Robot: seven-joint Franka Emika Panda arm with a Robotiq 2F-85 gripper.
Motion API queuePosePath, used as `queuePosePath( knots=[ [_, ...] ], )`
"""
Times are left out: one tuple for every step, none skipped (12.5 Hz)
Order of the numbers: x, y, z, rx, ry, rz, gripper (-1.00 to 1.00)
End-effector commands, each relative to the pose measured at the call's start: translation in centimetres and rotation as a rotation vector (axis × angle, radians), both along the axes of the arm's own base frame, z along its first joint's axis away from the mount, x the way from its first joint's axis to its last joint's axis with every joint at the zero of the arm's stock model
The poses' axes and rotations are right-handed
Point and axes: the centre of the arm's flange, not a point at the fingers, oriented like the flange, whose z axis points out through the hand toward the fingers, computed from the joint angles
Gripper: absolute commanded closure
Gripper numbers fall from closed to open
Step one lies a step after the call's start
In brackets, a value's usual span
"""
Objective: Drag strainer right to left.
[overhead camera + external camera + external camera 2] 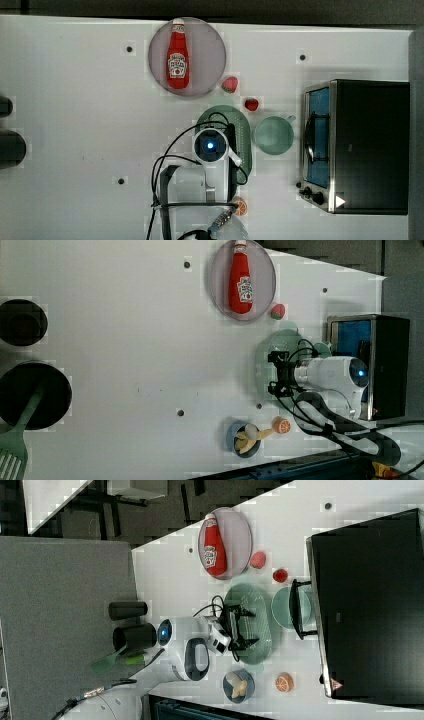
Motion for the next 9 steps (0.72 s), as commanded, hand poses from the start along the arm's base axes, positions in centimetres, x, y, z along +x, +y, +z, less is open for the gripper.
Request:
queuePosePath(
  knots=[
    [1.4,3.0,2.3,0.013,-0.066,-0.016,-1.0],
    [1.4,3.6,2.2,0.013,-0.065,-0.004,-1.0],
    [1.5,4.3,2.2,0.014,-0.066,0.006,-1.0],
    [1.8,4.9,2.3,0.016,-0.072,0.009,-1.0],
    [2.0,5.7,2.4,0.018,-0.075,0.009,-1.0],
    [2.1,6.5,2.4,0.02,-0.077,0.001,-1.0],
    [2.2,7.4,2.3,0.02,-0.08,-0.02,-1.0],
    [2.3,8.4,2.3,0.02,-0.082,-0.046,-1.0],
    [2.2,9.5,2.2,0.021,-0.083,-0.064,-1.0]
  ],
)
